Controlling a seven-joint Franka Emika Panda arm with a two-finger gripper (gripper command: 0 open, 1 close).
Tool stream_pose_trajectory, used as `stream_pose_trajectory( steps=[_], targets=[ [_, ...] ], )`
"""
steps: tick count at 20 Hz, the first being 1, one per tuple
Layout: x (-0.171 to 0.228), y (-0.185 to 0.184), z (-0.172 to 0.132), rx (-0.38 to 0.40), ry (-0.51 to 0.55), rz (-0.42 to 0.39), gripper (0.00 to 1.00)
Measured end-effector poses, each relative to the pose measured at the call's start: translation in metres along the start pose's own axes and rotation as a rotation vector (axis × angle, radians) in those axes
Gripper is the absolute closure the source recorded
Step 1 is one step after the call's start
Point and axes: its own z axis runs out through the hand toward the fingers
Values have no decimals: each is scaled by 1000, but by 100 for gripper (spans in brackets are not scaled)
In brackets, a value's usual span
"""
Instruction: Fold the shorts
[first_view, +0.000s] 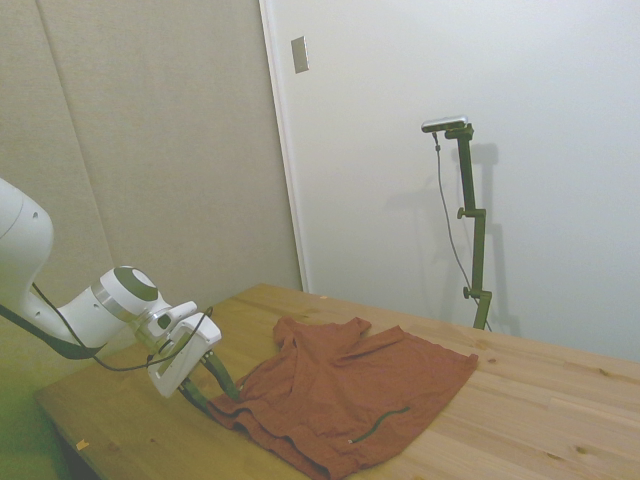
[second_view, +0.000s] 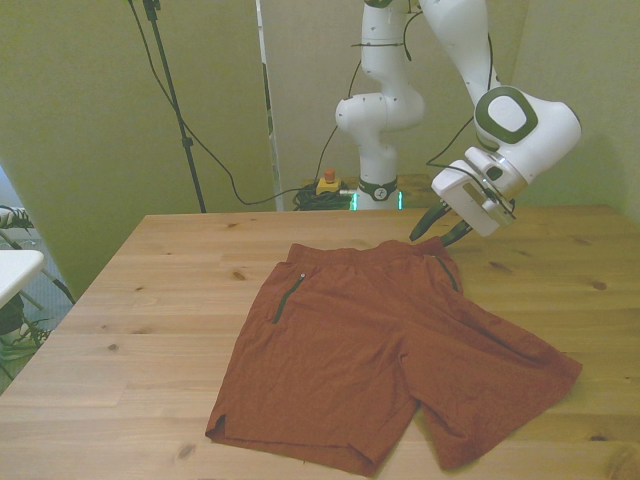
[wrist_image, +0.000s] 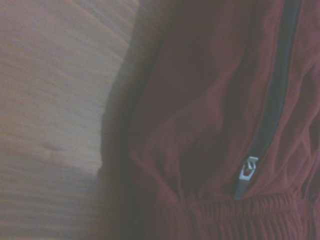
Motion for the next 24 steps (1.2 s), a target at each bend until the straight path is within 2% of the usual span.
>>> stream_pose_trajectory(
  steps=[17, 21, 24],
  targets=[
    [-7, -11, 8, -3, -14, -25, 100],
    [-5, -11, 4, 4, -12, -20, 100],
    [-6, -5, -10, 27, -17, -8, 100]
  ],
)
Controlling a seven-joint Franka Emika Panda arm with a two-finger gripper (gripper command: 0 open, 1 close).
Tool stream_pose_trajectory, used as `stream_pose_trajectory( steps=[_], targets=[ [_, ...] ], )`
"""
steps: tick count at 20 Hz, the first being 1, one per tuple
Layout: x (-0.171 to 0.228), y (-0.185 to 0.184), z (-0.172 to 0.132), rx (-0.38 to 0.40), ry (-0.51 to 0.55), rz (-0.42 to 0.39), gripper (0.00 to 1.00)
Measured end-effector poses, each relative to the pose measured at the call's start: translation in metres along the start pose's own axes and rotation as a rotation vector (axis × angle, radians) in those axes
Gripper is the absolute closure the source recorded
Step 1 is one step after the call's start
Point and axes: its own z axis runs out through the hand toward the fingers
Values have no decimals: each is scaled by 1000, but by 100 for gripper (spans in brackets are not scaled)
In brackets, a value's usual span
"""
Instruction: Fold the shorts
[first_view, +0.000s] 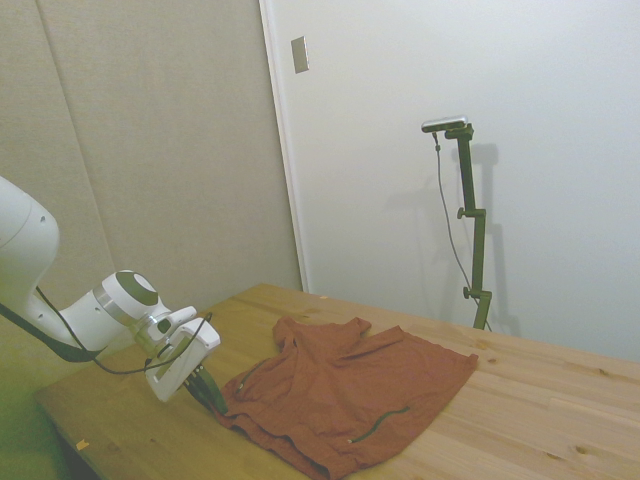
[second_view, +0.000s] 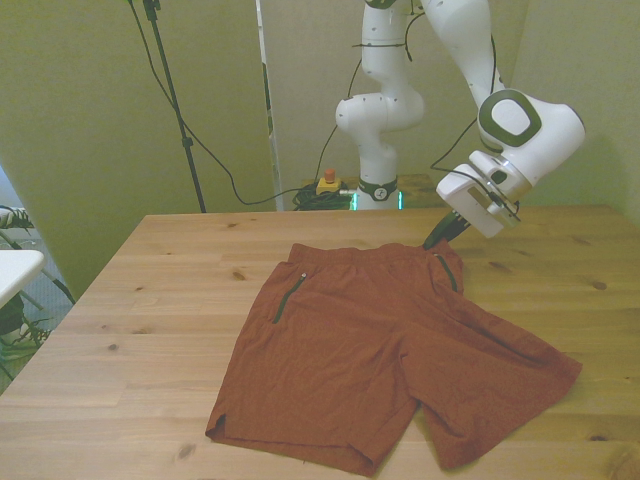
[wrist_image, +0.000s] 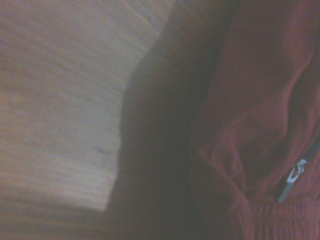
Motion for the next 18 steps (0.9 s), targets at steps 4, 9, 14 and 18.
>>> stream_pose_trajectory(
  steps=[4, 9, 14, 18],
  targets=[
    [5, 22, -19, 30, 7, 44, 100],
    [21, 58, -15, 60, -31, 113, 100],
    [67, 107, 25, 171, -107, 255, 100],
    [112, 135, 49, 344, -186, 344, 100]
  ],
)
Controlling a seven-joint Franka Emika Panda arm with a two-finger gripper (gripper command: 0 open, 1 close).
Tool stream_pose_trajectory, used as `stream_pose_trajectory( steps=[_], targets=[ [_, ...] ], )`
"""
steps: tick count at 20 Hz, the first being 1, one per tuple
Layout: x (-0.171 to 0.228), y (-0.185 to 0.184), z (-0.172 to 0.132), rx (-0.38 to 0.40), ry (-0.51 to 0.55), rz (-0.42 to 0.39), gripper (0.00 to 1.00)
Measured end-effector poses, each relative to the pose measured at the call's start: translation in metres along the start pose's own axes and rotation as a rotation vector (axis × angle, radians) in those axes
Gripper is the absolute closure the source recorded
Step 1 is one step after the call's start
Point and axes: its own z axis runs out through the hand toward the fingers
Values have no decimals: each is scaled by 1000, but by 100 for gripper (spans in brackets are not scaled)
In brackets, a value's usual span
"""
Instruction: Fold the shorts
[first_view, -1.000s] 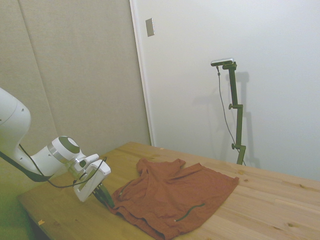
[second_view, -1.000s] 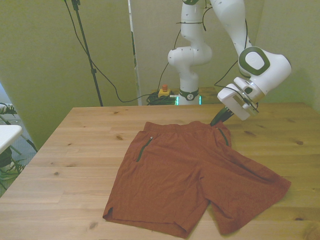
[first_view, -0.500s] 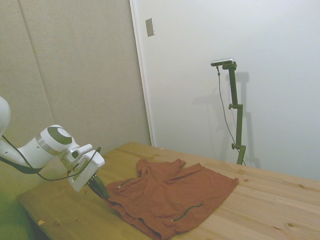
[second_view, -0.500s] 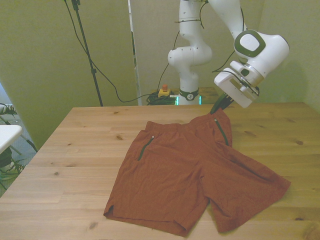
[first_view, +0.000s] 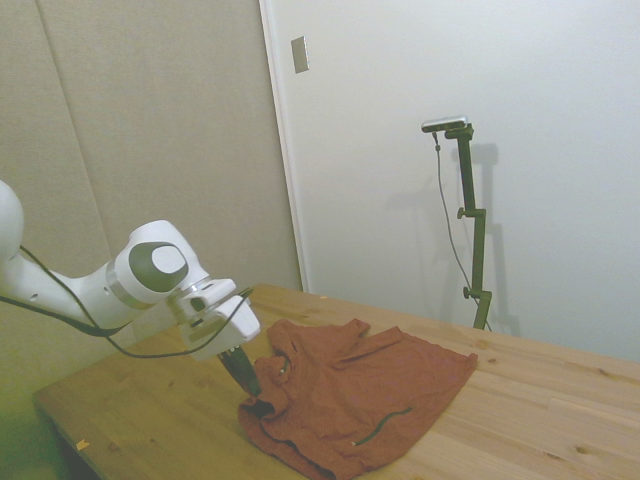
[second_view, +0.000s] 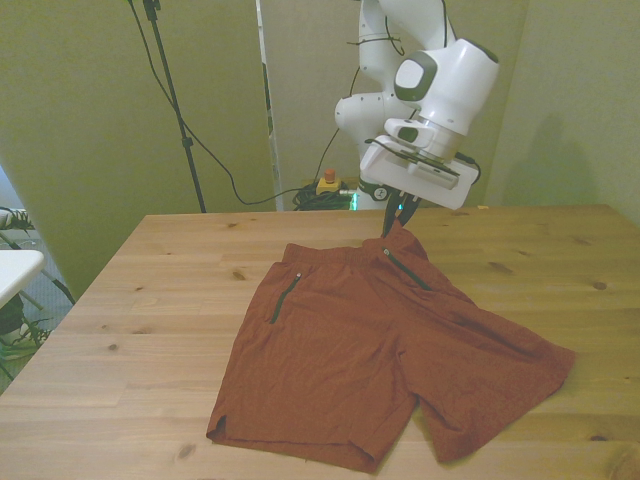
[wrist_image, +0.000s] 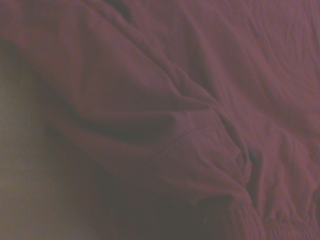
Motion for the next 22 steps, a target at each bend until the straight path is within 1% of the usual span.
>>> stream_pose_trajectory(
  steps=[3, 5, 7, 10, 14, 19, 22],
  targets=[
    [23, -3, 0, 84, -83, 21, 100],
    [35, -6, -10, 142, -132, 29, 100],
    [48, -5, -22, 174, -169, 35, 100],
    [58, -1, -33, 175, -216, 58, 100],
    [63, 13, -34, 188, -300, 98, 100],
    [98, 68, -16, 205, -360, 179, 100],
    [112, 93, -7, 202, -381, 214, 100]
  ],
)
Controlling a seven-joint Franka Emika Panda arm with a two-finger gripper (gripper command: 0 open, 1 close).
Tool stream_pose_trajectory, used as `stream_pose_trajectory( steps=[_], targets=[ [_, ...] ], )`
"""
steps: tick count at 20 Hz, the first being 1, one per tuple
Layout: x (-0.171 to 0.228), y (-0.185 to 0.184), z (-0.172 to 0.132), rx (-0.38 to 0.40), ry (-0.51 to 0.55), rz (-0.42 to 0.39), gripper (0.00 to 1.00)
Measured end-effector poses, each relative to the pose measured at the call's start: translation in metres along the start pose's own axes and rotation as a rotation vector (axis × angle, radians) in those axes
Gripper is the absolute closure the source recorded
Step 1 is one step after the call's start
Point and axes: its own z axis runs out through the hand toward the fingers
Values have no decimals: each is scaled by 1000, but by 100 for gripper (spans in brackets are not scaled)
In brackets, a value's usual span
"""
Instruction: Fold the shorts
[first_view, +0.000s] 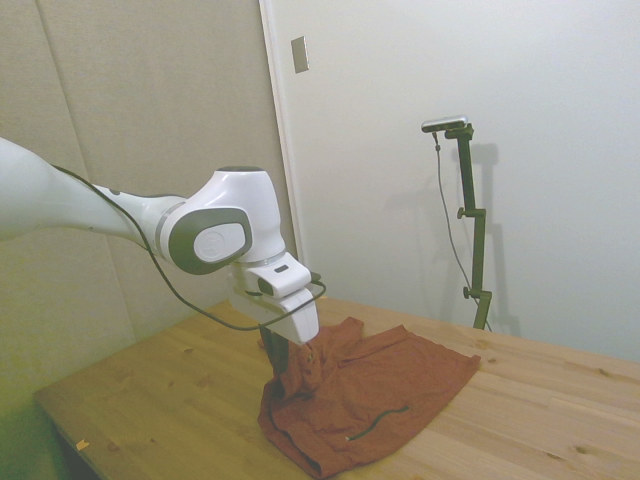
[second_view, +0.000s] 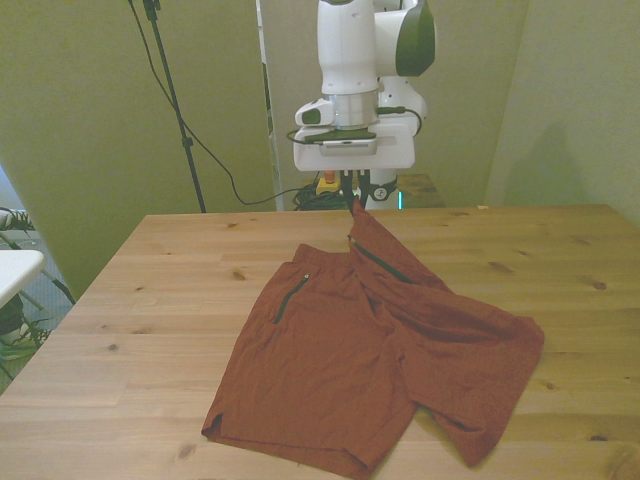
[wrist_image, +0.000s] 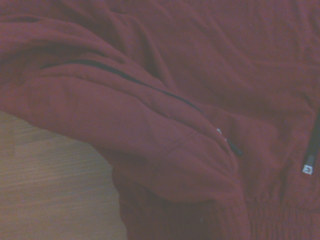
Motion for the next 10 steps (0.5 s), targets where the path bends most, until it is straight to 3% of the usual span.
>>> stream_pose_trajectory(
  steps=[5, 6, 10],
  targets=[
    [28, 32, 9, 29, -53, 64, 100],
    [36, 40, 17, 30, -71, 75, 0],
    [63, 65, 57, -7, -135, 142, 0]
  ],
)
